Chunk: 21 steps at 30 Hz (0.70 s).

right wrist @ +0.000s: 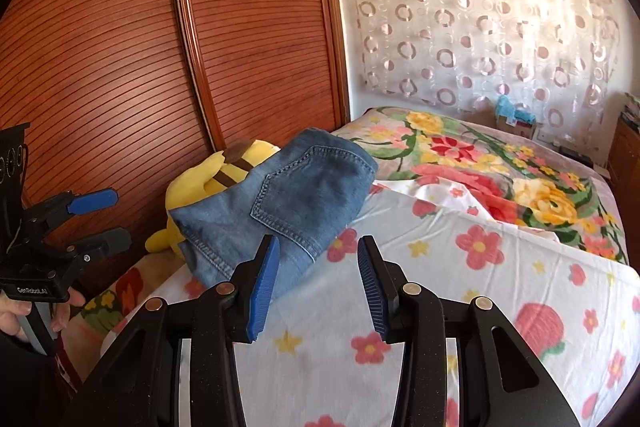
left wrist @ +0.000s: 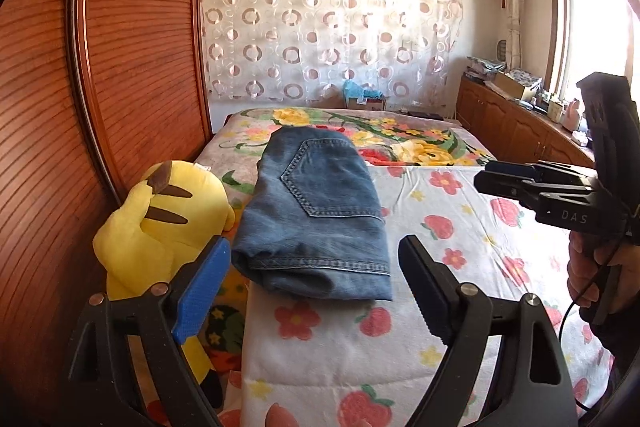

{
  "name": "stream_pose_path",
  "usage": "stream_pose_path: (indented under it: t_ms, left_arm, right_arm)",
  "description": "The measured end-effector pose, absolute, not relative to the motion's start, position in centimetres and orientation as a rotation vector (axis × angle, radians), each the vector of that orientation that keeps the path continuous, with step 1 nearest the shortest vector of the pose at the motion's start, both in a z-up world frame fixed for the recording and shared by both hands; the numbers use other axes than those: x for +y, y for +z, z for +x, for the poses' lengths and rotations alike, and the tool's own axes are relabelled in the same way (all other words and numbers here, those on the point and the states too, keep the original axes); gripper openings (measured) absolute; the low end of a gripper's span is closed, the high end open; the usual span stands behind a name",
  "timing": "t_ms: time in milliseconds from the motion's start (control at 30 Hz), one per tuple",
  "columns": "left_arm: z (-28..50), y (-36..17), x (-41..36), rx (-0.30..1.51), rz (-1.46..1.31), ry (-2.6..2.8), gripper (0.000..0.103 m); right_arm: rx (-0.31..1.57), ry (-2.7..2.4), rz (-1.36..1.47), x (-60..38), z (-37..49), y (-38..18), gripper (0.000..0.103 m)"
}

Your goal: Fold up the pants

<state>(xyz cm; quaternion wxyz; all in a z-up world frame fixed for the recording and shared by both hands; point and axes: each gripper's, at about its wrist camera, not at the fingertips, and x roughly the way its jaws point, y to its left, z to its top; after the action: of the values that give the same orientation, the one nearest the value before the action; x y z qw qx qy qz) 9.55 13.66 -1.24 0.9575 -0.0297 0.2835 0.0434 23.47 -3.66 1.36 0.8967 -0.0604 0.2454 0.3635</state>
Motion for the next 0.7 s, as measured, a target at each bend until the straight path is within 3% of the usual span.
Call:
stream_pose_path:
  t_ms: [100,267,333,700]
  left_arm:
    - [9.0,-0.8,12.4,0.571,-0.041,0.086,0.086]
    - [8.0,-0.3,9.7,0.558,-0.031,0.056,0.086]
    - [7.6,0.0,8.5,0.548,-0.027,0.04,0.086]
    - [6.5,2.0,1.7,0.511,-0.036,-0.058,0.086]
  right_arm:
    - [0.488,0.733,-0.112,-5.3,21.8,1.8,0.043]
    - [0.461,0.667,-0.08,-9.1,18.1,2.2,0.057]
    - [0.448,0.633,-0.071,-10.8,16.4,2.4,0.068]
    - [0.377,0.415,-0.037,-19.8,7.0,5.1,0.068]
